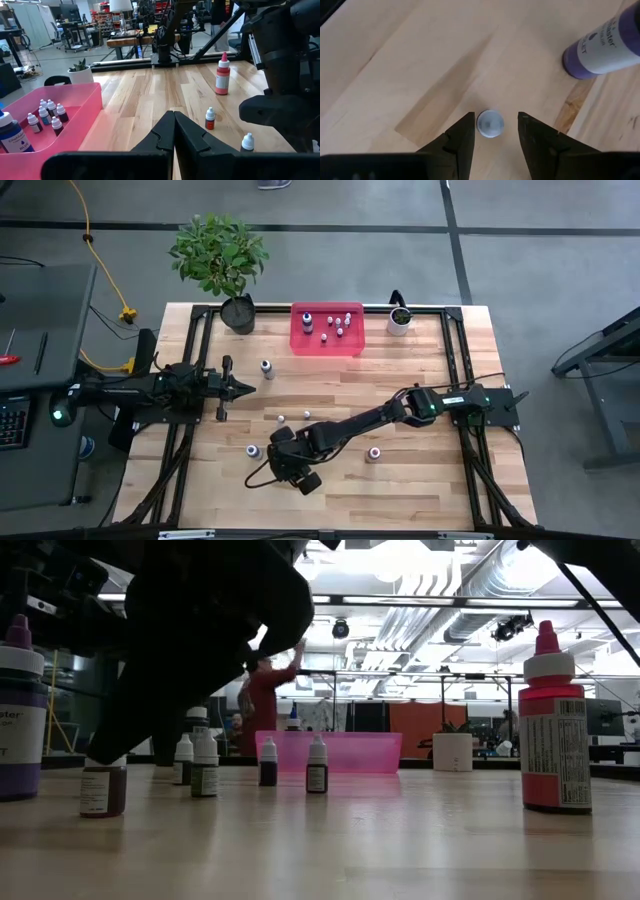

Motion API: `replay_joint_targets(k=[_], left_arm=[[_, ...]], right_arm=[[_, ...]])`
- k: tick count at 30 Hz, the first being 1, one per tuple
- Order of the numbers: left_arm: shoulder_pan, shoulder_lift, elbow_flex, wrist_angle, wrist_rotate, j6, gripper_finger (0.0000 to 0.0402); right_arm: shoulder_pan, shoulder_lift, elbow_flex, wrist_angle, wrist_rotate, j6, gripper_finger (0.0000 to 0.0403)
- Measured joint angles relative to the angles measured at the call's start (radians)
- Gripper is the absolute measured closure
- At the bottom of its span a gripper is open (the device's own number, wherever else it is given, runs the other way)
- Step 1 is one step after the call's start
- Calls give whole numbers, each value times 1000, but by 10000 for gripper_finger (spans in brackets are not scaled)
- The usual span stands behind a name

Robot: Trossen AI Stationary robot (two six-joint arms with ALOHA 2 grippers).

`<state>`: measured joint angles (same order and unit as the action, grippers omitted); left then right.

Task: Pick & Place food coloring
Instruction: Put the small orange food coloring bottle into the red bin

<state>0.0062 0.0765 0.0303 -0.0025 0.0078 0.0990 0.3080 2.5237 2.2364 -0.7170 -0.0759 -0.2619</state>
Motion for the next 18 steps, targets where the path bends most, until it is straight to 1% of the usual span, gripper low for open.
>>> replay_joint_targets(k=[18], left_arm=[[0,0,0,0,0,0,401]], right_arm=[[0,-8,1,-22,13,10,263]])
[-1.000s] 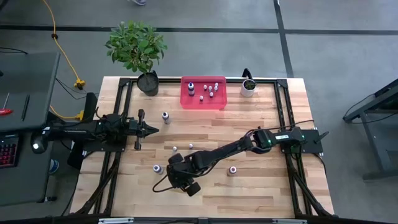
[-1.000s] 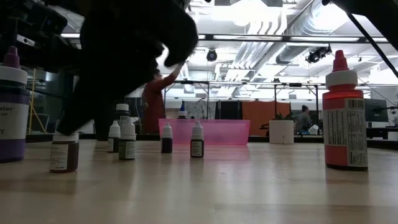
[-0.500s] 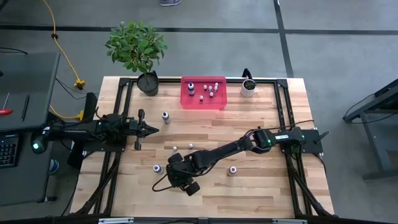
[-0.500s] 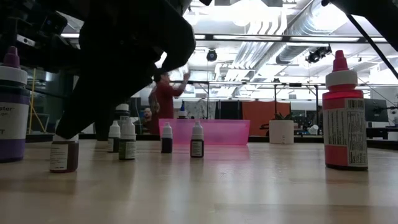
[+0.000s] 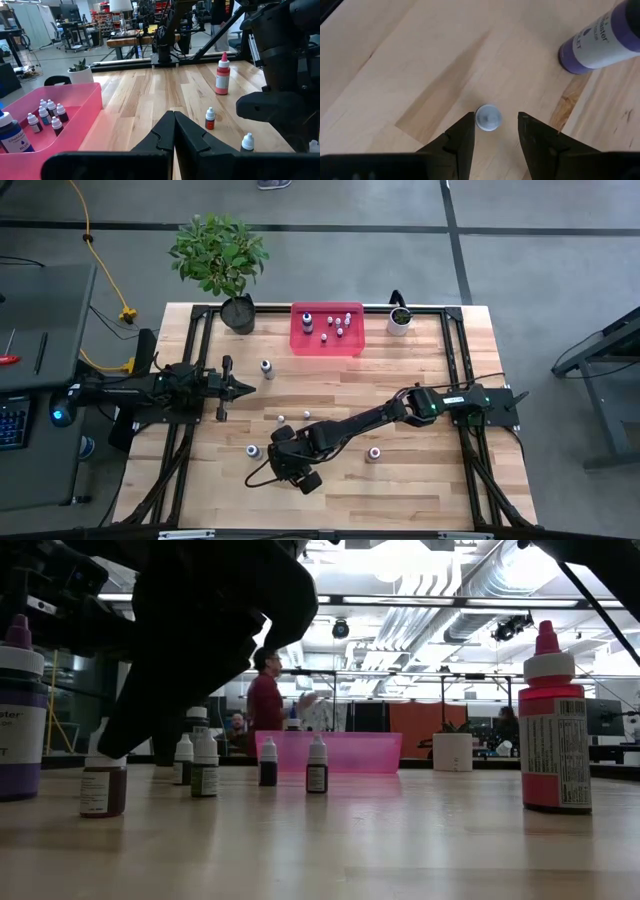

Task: Pick & Place food coloring
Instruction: Put the small orange food coloring bottle into the red bin

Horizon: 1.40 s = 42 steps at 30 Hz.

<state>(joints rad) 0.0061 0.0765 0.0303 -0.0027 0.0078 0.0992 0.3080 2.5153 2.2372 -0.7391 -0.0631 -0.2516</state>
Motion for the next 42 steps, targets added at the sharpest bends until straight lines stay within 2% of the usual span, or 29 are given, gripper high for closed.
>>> replay_joint_targets(k=[12,25,36,42], left_arm=[[0,0,0,0,0,0,401],[0,0,0,0,0,0,401],[0,0,0,0,0,0,401],[0,0,0,0,0,0,401]], right_arm=[[0,-1,0,0,0,0,266],[0,-2,0,0,-24,0,325],[0,-2,0,2,-24,0,357],[0,-3,0,1,-23,36,361]])
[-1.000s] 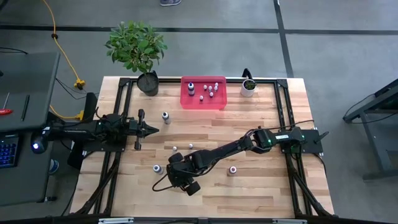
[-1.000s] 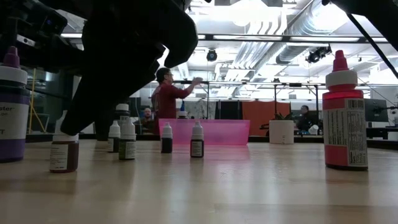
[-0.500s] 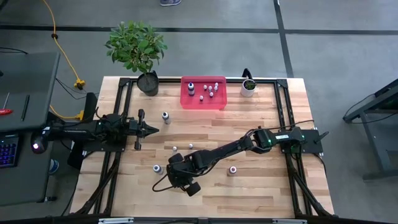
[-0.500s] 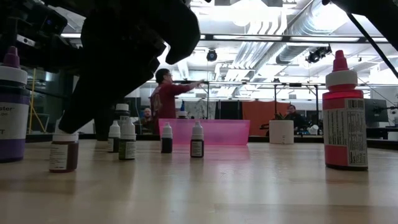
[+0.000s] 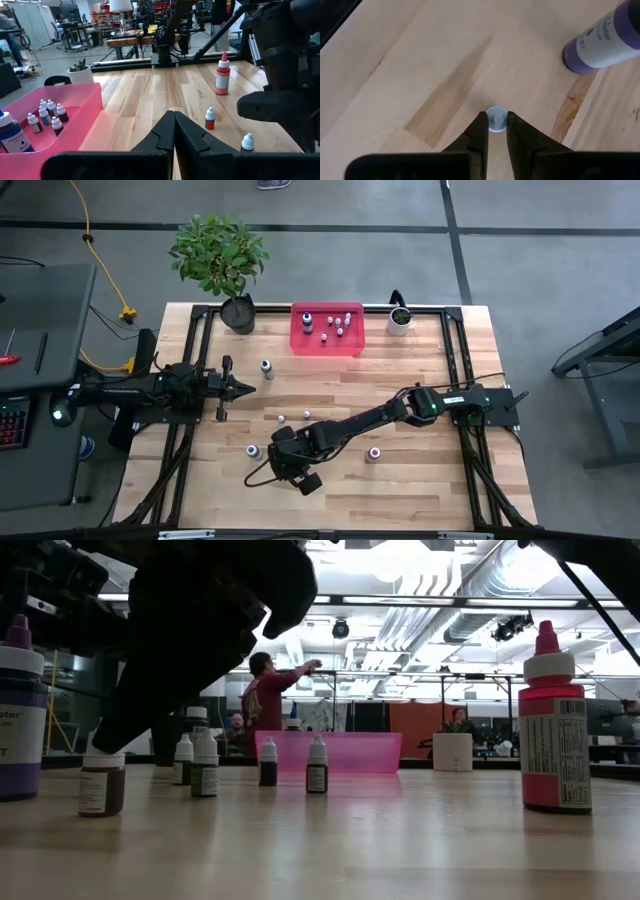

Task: Pick & Place food coloring
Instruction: Put the small orange food coloring bottle into the red bin

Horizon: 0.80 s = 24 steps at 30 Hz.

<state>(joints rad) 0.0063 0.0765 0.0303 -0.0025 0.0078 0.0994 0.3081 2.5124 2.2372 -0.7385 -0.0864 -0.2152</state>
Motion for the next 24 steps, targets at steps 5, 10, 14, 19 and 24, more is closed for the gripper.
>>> replay_joint_targets(k=[5,10,14,19,24], left_arm=[[0,0,0,0,0,0,401],[0,0,0,0,0,0,401],[0,0,0,0,0,0,401],[0,0,0,0,0,0,401],[0,0,0,0,0,0,401]], right_arm=[[0,-19,0,-25,12,57,362],[-7,-33,0,-68,23,171,362],[-16,-42,0,-103,25,303,363],[-29,-45,0,-138,30,480,363],[-40,-78,0,-156,89,555,363]])
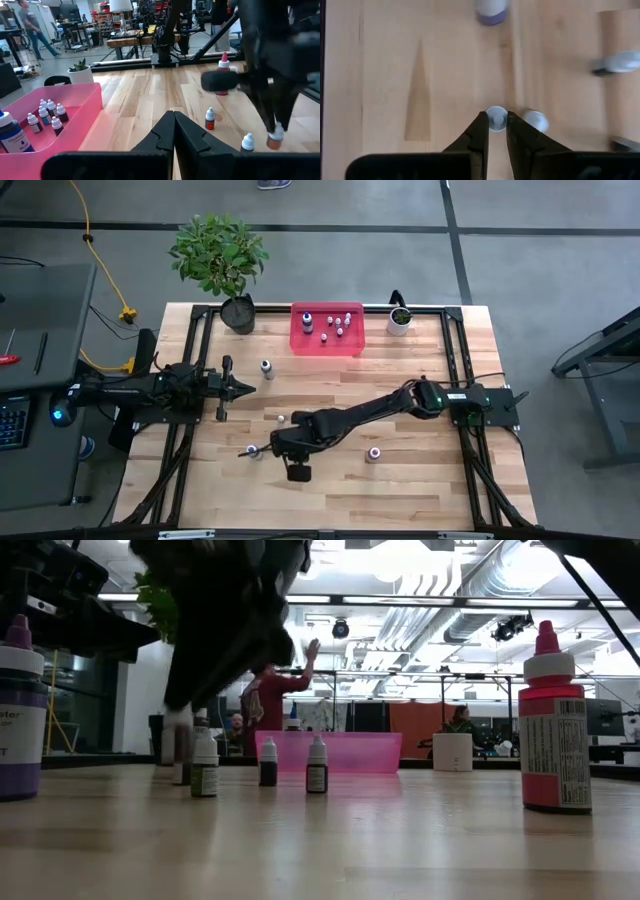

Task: Pick & Place food coloring
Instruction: Put the small orange food coloring bottle into the red bin

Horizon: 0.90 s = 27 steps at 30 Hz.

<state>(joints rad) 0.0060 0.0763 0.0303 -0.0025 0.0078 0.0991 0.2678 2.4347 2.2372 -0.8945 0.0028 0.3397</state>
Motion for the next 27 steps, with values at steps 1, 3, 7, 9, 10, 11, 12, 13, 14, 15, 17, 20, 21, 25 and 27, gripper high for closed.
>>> replay_joint_targets(k=[1,3,7,9,10,11,12,13,14,15,17,20,21,25,27], left_arm=[[0,0,0,0,0,0,401],[0,0,0,0,0,0,401],[0,0,0,0,0,0,401],[0,0,0,0,0,0,401],[0,0,0,0,0,0,401],[0,0,0,0,0,0,401],[0,0,0,0,0,0,401],[0,0,0,0,0,0,401],[0,0,0,0,0,0,401],[0,0,0,0,0,0,401],[0,0,0,0,0,0,401],[0,0,0,0,0,0,401],[0,0,0,0,0,0,401],[0,0,0,0,0,0,401],[0,0,0,0,0,0,401]], right_arm=[[-4,-13,0,-14,14,3,363],[-14,-39,0,-48,38,2,363],[-41,-100,0,-117,79,-5,363],[-54,-136,0,-147,96,-12,363],[-61,-154,0,-169,103,-14,363],[-69,-170,0,-189,111,-19,363],[-78,-182,0,-206,120,-25,363],[-86,-196,0,-228,130,-28,363],[-94,-207,0,-254,138,-33,363],[-104,-219,0,-279,150,-42,363],[-125,-243,-5,-322,155,-64,363],[-156,-291,-66,-340,158,-98,363],[-165,-314,-105,-331,158,-108,363],[-204,-446,-338,-203,139,-130,363],[-223,-523,-473,-120,137,-132,363]])
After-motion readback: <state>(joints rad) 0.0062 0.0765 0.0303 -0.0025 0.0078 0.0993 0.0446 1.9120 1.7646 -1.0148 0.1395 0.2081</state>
